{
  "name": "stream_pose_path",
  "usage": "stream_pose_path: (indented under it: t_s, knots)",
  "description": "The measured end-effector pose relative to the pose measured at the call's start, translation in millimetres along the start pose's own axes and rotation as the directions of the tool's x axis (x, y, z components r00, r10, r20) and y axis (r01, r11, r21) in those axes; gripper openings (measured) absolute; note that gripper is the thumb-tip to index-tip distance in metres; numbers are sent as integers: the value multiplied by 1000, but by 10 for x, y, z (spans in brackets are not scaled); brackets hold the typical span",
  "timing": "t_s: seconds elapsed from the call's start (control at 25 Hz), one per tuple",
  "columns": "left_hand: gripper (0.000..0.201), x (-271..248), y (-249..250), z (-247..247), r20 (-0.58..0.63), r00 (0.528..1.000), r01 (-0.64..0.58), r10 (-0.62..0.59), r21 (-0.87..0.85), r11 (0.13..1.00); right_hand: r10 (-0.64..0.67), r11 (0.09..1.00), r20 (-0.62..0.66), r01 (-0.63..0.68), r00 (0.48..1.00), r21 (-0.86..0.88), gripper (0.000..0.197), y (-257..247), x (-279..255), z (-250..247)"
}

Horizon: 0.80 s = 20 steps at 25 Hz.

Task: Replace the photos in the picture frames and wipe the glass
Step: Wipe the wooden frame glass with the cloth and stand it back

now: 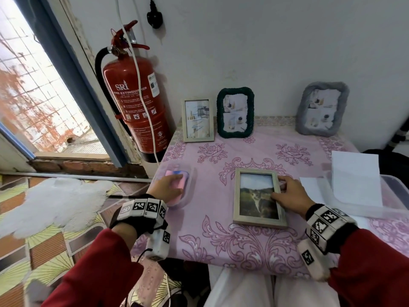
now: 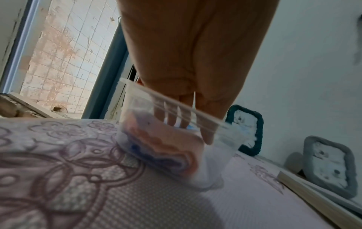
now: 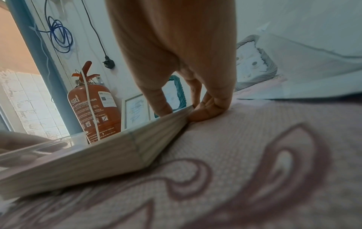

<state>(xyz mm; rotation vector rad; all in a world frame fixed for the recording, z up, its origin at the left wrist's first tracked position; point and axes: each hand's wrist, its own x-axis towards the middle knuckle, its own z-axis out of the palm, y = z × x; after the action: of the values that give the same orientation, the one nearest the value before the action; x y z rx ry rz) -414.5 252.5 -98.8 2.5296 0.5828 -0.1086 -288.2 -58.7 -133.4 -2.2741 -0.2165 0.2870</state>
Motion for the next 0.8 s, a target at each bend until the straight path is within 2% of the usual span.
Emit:
stream_pose_path:
  t_s: [0.08,0.28,0.36,0.56,0.8]
  knots:
    - [52,-11,34,14,29,999,19,-19,17,1000,-1,1000,-4,1,1000,-9,59,4,7,7]
    - [45,-40,205,-130,-174,982,-92,74,-99,991,-5,1000,-7,5,1000,-18,59,16,15,2]
    - [48,-52,346,-157,-203,971,-156,125,-142,978,-17,1000,-13,17,1000,-26,56,4,-5,-10]
    - [50,-45,795,44,-105,974,-224,202,-277,934,-98,986,-57,89,994,-141,22,-35,-94,-30]
    - [51,-83,1006,583,152,972,-112,178,-367,923,-41,989,-37,36,998,-140,28,-31,-157,-96]
